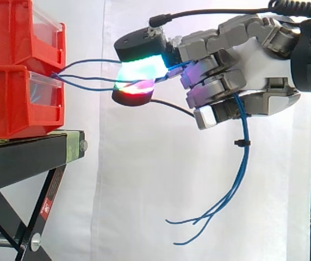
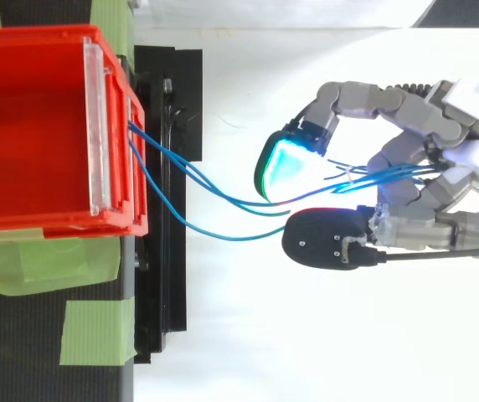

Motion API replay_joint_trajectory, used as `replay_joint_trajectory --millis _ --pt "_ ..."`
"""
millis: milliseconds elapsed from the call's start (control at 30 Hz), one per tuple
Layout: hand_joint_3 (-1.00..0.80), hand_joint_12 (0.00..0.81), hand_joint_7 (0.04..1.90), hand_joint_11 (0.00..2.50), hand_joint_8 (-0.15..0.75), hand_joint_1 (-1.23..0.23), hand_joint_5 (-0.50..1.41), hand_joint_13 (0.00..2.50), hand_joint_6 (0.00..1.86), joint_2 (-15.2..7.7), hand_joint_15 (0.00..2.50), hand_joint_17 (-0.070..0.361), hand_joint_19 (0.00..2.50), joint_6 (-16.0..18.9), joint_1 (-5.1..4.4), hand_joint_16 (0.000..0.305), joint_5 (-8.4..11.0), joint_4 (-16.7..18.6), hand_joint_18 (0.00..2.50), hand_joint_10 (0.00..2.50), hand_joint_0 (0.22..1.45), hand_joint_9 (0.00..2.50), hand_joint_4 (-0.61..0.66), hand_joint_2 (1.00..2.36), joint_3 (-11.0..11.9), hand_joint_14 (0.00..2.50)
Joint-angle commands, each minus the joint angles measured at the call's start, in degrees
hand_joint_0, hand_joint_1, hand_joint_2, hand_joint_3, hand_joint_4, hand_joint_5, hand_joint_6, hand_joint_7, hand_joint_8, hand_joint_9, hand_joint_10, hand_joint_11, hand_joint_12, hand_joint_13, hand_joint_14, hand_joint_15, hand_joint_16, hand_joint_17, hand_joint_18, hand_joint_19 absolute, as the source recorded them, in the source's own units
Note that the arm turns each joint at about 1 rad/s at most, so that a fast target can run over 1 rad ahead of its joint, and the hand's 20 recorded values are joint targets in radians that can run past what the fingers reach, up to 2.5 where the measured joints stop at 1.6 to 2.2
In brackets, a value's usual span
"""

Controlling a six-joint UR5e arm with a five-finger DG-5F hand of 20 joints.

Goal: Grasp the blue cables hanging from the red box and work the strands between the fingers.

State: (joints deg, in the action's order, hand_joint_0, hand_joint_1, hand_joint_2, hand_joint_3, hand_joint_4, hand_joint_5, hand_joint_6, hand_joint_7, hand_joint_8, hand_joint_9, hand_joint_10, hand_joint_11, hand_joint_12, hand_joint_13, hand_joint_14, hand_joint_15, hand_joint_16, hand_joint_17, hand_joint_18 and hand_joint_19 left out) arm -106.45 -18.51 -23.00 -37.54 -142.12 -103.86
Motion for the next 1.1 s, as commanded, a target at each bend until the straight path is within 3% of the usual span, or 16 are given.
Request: replay_joint_trajectory --millis 0,100,333,467,567,633,667,767,833,900,933,967,1033,1067 --pt "-0.24 0.586 1.37 2.50 0.478 -0.74 0.34 1.94 0.01 0.02 1.60 0.191 0.58 0.58 0.06 0.255 0.01 0.00 2.50 2.50 1.01 1.74 0.29 1.02 -0.02 2.50" --pt "-0.24 0.586 1.21 2.50 0.478 -0.73 0.38 1.94 0.02 -0.07 1.60 0.191 0.58 1.11 -0.03 0.255 0.01 0.00 2.50 2.50 0.99 1.74 0.38 1.02 -0.02 2.50" --pt "0.00 0.586 1.00 2.50 0.478 -0.66 0.52 1.94 0.02 0.02 1.60 0.191 0.58 2.25 0.06 0.255 0.01 0.00 2.50 2.50 1.19 1.74 0.42 1.02 -0.02 2.50" --pt "0.08 0.586 0.94 2.50 0.478 -0.73 0.48 1.94 0.02 -0.07 1.60 0.191 0.58 3.04 0.06 0.255 0.10 0.00 2.50 2.50 1.03 1.74 0.43 1.01 -0.02 2.50" --pt "-0.05 0.586 0.98 2.50 0.478 -0.73 0.45 1.94 0.02 0.02 1.60 0.191 0.58 3.57 0.06 0.255 0.10 -0.09 2.50 2.50 0.96 1.74 0.45 1.01 0.07 2.50" --pt "-0.02 0.586 1.01 2.50 0.478 -0.70 0.48 1.94 0.02 0.02 1.60 0.191 0.58 3.65 0.06 0.255 0.10 -0.09 2.50 2.50 1.12 1.74 0.42 1.02 -0.02 2.50" --pt "0.10 0.586 1.02 2.50 0.478 -0.68 0.52 1.94 0.02 0.02 1.60 0.191 0.58 3.65 0.06 0.255 0.10 -0.09 2.50 2.50 1.22 1.74 0.42 1.02 0.07 2.50" --pt "0.18 0.586 0.97 2.50 0.478 -0.67 0.55 1.94 0.02 0.02 1.60 0.191 0.58 3.65 -0.03 0.255 0.10 -0.09 2.50 2.50 1.27 1.74 0.42 1.02 -0.02 2.50" --pt "0.14 0.586 0.93 2.50 0.478 -0.69 0.53 1.94 0.02 0.02 1.60 0.191 0.58 3.65 -0.03 0.255 0.18 -0.09 2.50 2.50 1.20 1.74 0.42 1.01 -0.02 2.50" --pt "0.09 0.586 0.90 2.50 0.478 -0.73 0.50 1.94 0.02 0.02 1.60 0.191 0.58 3.74 -0.03 0.255 0.27 -0.09 2.50 2.50 0.97 1.74 0.45 1.01 0.07 2.50" --pt "0.05 0.586 0.90 2.50 0.478 -0.73 0.49 1.94 0.02 0.02 1.60 0.191 0.58 3.65 0.06 0.255 0.45 -0.09 2.50 2.50 0.93 1.74 0.46 1.00 -0.02 2.50" --pt "-0.14 0.586 0.87 2.50 0.478 -0.70 0.47 1.94 0.01 0.02 1.60 0.191 0.58 3.74 0.06 0.255 0.45 -0.09 2.50 2.50 0.84 1.74 0.44 1.01 -0.02 2.50" --pt "-0.21 0.586 0.86 2.50 0.478 -0.69 0.45 1.94 0.01 -0.07 1.60 0.191 0.58 3.74 0.06 0.255 0.45 -0.09 2.50 2.50 0.82 1.74 0.43 1.01 -0.02 2.50" --pt "-0.24 0.586 0.87 2.50 0.478 -0.70 0.41 1.94 0.02 0.02 1.60 0.191 0.58 3.92 0.06 0.255 0.45 -0.09 2.50 2.50 0.91 1.74 0.38 1.02 0.07 2.50"
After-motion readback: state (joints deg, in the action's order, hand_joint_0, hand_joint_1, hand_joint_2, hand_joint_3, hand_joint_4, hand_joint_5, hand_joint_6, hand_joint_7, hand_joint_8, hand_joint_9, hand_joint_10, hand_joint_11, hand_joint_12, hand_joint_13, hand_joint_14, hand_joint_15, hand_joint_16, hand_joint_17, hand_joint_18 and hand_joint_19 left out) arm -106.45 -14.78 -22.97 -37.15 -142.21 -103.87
